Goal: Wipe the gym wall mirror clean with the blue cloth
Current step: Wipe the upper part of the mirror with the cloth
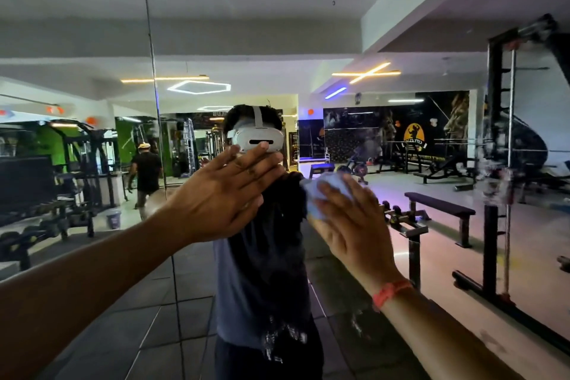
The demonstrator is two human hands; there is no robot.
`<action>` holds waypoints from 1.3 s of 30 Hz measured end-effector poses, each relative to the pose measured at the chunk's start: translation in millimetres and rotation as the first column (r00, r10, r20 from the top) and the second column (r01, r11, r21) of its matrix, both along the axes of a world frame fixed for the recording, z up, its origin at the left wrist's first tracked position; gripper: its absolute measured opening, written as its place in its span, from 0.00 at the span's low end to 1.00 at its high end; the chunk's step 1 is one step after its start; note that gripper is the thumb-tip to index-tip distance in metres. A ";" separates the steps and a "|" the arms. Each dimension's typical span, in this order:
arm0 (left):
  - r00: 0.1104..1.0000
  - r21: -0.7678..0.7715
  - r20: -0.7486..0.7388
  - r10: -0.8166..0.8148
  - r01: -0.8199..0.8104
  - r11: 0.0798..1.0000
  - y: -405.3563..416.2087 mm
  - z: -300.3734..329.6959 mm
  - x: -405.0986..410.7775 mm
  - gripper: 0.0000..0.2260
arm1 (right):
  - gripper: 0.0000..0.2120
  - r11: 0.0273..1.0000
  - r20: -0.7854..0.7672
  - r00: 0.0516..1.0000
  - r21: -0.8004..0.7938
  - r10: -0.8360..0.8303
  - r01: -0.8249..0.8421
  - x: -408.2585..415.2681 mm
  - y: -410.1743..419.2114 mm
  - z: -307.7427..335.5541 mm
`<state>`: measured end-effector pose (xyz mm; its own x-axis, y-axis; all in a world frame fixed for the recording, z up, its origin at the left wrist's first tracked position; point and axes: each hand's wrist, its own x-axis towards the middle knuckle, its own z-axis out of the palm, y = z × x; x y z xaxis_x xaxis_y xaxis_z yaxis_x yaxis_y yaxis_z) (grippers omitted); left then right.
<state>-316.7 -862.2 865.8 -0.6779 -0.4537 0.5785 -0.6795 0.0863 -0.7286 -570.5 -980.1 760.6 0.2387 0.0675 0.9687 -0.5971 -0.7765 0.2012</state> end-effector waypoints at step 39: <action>0.994 0.021 -0.109 0.027 -0.025 0.999 -9.7 -45.5 -39.3 0.26 | 0.20 0.994 -0.168 0.983 -0.073 0.071 -0.084 -54.2 -24.8 9.7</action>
<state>-356.0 -871.9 820.3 -0.5993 -0.4819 0.6392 -0.7569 0.0811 -0.6485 -624.8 -1004.9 770.3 0.3859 0.1676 0.9072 -0.4891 -0.7966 0.3553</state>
